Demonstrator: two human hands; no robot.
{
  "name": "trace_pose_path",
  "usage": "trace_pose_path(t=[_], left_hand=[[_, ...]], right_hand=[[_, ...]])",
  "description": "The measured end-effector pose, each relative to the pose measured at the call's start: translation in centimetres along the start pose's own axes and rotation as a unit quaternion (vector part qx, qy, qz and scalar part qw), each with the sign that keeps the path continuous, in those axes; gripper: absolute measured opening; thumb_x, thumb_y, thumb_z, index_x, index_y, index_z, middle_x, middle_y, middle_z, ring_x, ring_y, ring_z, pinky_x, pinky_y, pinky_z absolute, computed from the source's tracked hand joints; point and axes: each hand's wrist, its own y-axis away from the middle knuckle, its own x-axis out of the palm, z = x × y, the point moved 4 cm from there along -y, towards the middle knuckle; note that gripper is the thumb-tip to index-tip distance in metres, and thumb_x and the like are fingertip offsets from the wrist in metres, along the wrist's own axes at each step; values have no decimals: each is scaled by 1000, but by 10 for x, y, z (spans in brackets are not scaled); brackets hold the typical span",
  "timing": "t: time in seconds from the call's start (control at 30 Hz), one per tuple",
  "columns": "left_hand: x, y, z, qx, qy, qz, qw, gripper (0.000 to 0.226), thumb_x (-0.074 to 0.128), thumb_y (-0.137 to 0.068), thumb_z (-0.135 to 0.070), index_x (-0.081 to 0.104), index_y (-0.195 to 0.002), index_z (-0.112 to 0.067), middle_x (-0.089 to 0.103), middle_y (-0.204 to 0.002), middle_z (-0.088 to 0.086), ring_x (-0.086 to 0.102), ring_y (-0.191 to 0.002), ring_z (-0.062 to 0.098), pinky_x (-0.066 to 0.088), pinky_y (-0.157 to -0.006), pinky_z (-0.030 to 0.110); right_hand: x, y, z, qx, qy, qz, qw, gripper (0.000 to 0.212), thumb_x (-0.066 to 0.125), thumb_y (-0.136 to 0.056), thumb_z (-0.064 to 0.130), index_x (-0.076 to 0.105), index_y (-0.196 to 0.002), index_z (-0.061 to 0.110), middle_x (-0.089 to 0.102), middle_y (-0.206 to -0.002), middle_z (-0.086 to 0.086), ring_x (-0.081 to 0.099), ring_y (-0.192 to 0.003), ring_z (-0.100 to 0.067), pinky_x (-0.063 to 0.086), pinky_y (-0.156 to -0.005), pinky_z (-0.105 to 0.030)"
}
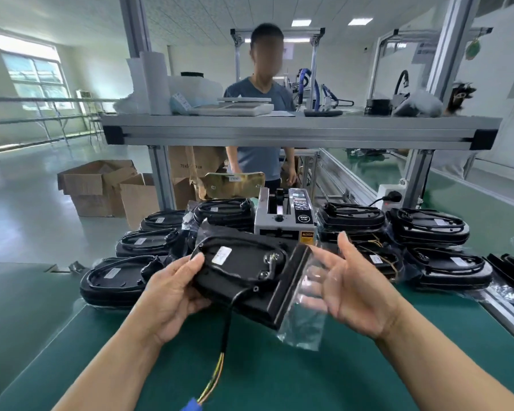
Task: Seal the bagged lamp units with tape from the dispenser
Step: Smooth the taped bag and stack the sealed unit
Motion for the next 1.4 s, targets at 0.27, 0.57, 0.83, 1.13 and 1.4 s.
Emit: trace_pose_path(t=[0.27, 0.57, 0.83, 1.13, 1.4], left_hand=[[-73, -51, -23, -29, 29, -184, 982, 14, 59, -99, -32, 61, -91, -21, 72, -62, -6, 69, -51, 9, 49, -62, 33], [-69, -120, -41, -33, -11, -176, 984, 18, 46, -105, -19, 55, -119, -13, 69, -95, 8, 66, -82, 22, 51, -80, 41], [-68, -155, -18, -9, -192, -199, 961, 11, 56, -100, -14, 66, -95, -14, 69, -94, 14, 63, -77, 26, 53, -70, 32], [-66, -152, -17, -12, -439, -242, 865, 44, 56, -99, -33, 55, -140, -18, 53, -139, 14, 54, -122, 35, 42, -103, 39], [-52, -142, -16, -25, -500, -234, 833, 38, 44, -103, -27, 53, -135, -9, 40, -141, 18, 52, -115, 38, 36, -88, 36]], right_hand=[[83, -62, -47, -97, 319, -60, 941, 70, 60, -92, 52, 30, -153, 33, 39, -153, 16, 45, -135, -6, 38, -115, -33], [92, -141, -52, -115, 414, -153, 890, 69, 61, -92, 23, 27, -152, 20, 35, -154, 5, 36, -142, -17, 31, -113, -28], [64, -149, -62, -75, 440, -200, 872, 77, 55, -93, 19, 14, -158, 13, 16, -165, -1, 16, -151, -17, 16, -122, -29], [65, -160, -66, -55, 492, -227, 838, 74, 52, -89, 12, 18, -156, 8, 17, -165, -5, 19, -151, -20, 20, -122, -32], [65, -152, -61, -8, 608, -190, 771, 86, 54, -88, 9, 5, -158, 13, 2, -167, -1, 19, -152, -22, 34, -117, -40]])
